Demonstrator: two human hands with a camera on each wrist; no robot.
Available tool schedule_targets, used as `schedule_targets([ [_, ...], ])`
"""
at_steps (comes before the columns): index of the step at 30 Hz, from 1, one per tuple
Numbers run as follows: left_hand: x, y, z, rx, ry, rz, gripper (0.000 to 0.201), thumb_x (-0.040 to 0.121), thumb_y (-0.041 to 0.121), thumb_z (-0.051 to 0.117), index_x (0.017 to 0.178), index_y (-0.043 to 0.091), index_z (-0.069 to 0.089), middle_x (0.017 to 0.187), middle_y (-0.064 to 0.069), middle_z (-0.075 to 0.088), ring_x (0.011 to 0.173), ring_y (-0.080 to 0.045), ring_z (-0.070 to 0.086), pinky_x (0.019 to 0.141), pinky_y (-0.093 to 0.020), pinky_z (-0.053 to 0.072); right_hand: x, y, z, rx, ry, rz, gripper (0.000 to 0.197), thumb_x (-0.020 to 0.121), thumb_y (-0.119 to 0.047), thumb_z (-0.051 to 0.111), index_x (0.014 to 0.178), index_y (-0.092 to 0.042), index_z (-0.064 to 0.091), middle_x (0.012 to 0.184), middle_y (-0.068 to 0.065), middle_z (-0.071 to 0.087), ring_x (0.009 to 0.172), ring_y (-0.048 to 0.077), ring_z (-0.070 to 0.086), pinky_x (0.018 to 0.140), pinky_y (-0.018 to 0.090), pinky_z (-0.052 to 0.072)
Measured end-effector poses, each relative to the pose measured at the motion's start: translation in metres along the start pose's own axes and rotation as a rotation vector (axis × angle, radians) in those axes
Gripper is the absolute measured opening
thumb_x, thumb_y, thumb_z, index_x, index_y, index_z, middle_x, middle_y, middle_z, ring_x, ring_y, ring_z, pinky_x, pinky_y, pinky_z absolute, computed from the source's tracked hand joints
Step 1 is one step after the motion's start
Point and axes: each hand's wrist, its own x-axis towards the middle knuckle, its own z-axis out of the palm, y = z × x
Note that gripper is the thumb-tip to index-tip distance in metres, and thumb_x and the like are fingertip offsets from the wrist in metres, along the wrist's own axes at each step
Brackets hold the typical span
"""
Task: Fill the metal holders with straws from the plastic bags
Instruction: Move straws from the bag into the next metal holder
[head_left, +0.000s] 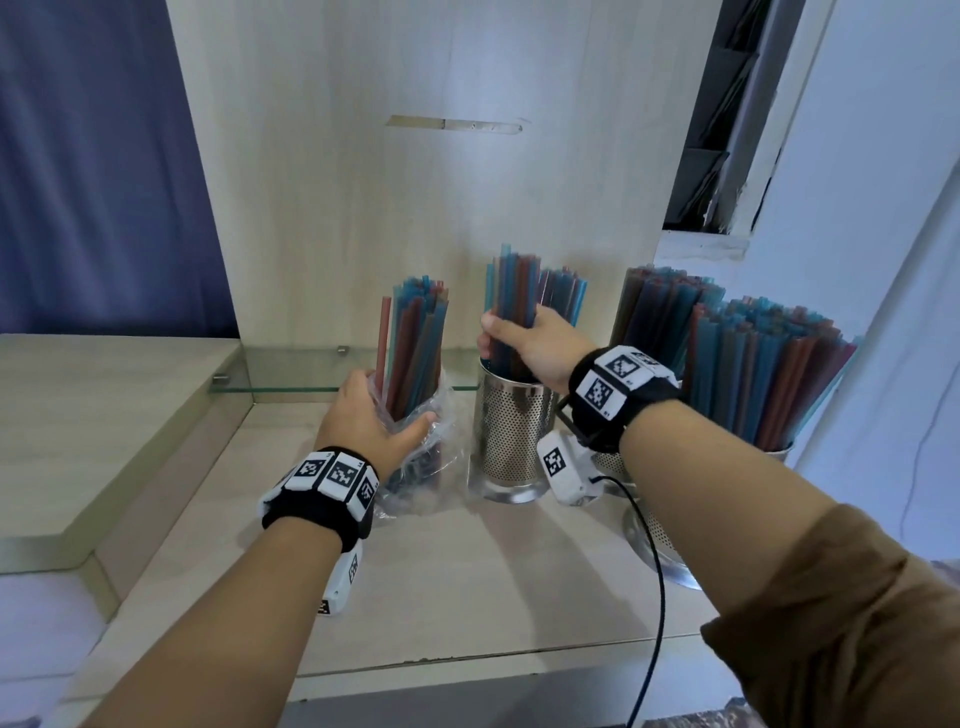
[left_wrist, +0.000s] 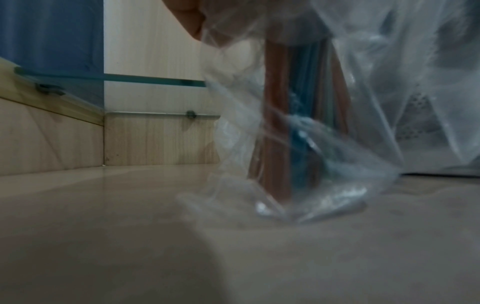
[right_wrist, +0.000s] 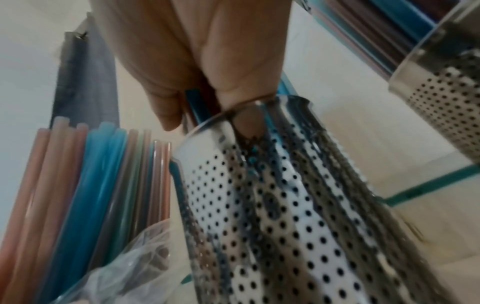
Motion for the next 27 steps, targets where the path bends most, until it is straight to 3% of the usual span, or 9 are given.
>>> schedule_targets([
  [2, 0.000, -0.001, 0.000, 0.011, -0.006, 0.005, 0.072, 0.070, 0.049, 0.081, 0.121, 0.012, 0.046, 0.109, -0.002, 0.057, 0.101, -0.024, 0.058, 0.083, -0.032, 0.049, 0.001, -0.001, 0.002, -0.135, 0.083, 0.006, 0.013, 0.095, -0.025, 0.065, 0.101, -0.014, 0.061, 0.093, 0.003, 0.069, 0.093, 0.021, 0.066, 0.100, 0.047, 0.050],
  [5, 0.001, -0.001, 0.001, 0.014, -0.014, 0.008, 0.076, 0.070, 0.049, 0.081, 0.125, 0.012, 0.045, 0.115, -0.003, 0.059, 0.103, -0.023, 0.058, 0.086, -0.033, 0.050, -0.001, -0.012, 0.001, -0.373, 0.258, -0.084, 0.058, 0.087, -0.027, 0.074, 0.135, -0.015, 0.043, 0.127, 0.003, 0.059, 0.117, 0.016, 0.057, 0.107, 0.036, 0.045],
  [8, 0.001, -0.001, 0.001, 0.014, -0.007, 0.015, 0.077, 0.070, 0.049, 0.081, 0.127, 0.012, 0.045, 0.118, -0.005, 0.059, 0.105, -0.024, 0.059, 0.088, -0.034, 0.050, -0.005, -0.015, -0.004, -0.534, 0.270, -0.320, 0.093, 0.079, -0.019, 0.082, 0.152, -0.016, 0.024, 0.145, 0.005, 0.042, 0.132, 0.014, 0.040, 0.114, 0.027, 0.031],
  [10, 0.001, -0.001, 0.001, 0.014, -0.006, 0.015, 0.077, 0.069, 0.049, 0.081, 0.127, 0.013, 0.045, 0.117, -0.004, 0.060, 0.105, -0.023, 0.059, 0.088, -0.034, 0.051, -0.005, -0.009, -0.006, -0.758, 0.370, -0.476, 0.105, 0.072, -0.026, 0.087, 0.154, -0.011, 0.023, 0.152, 0.012, 0.035, 0.141, 0.024, 0.032, 0.119, 0.036, 0.026],
  [12, 0.001, -0.001, 0.002, 0.013, -0.004, 0.017, 0.076, 0.069, 0.050, 0.081, 0.125, 0.013, 0.046, 0.115, -0.004, 0.060, 0.102, -0.022, 0.059, 0.087, -0.034, 0.052, -0.005, 0.000, -0.008, -0.912, 0.514, -0.485, 0.115, 0.064, -0.040, 0.089, 0.154, -0.013, 0.021, 0.154, 0.018, 0.028, 0.144, 0.034, 0.026, 0.120, 0.046, 0.024],
  [16, 0.003, -0.003, 0.003, 0.018, -0.006, 0.020, 0.075, 0.069, 0.051, 0.080, 0.124, 0.013, 0.046, 0.113, -0.003, 0.060, 0.100, -0.022, 0.059, 0.085, -0.035, 0.053, -0.007, 0.012, -0.005, -0.560, 0.536, -0.216, 0.136, 0.058, -0.038, 0.094, 0.155, -0.019, 0.001, 0.158, 0.012, 0.014, 0.146, 0.026, 0.021, 0.122, 0.042, 0.022],
  [19, 0.003, -0.005, 0.004, 0.022, -0.012, 0.022, 0.078, 0.069, 0.053, 0.080, 0.126, 0.013, 0.046, 0.116, -0.004, 0.061, 0.104, -0.023, 0.060, 0.087, -0.037, 0.054, -0.004, 0.012, -0.005, -0.282, 0.477, -0.051, 0.138, 0.061, -0.023, 0.094, 0.154, -0.026, -0.008, 0.156, 0.006, 0.028, 0.141, 0.022, 0.037, 0.117, 0.040, 0.031],
  [23, 0.002, -0.005, 0.005, 0.024, -0.008, 0.030, 0.077, 0.069, 0.051, 0.080, 0.127, 0.013, 0.046, 0.115, -0.003, 0.061, 0.104, -0.022, 0.059, 0.086, -0.033, 0.052, 0.003, 0.008, -0.012, -0.214, 0.488, 0.071, 0.115, 0.071, -0.012, 0.086, 0.155, -0.020, 0.008, 0.132, 0.006, 0.055, 0.120, 0.025, 0.058, 0.101, 0.039, 0.048],
  [27, 0.003, -0.007, 0.005, 0.028, 0.000, 0.028, 0.076, 0.069, 0.052, 0.081, 0.125, 0.015, 0.047, 0.114, -0.001, 0.061, 0.102, -0.021, 0.059, 0.086, -0.034, 0.052, 0.010, -0.005, -0.023, -0.094, 0.418, 0.116, 0.112, 0.076, -0.018, 0.085, 0.155, -0.015, 0.006, 0.138, 0.007, 0.053, 0.125, 0.023, 0.055, 0.105, 0.036, 0.045],
])
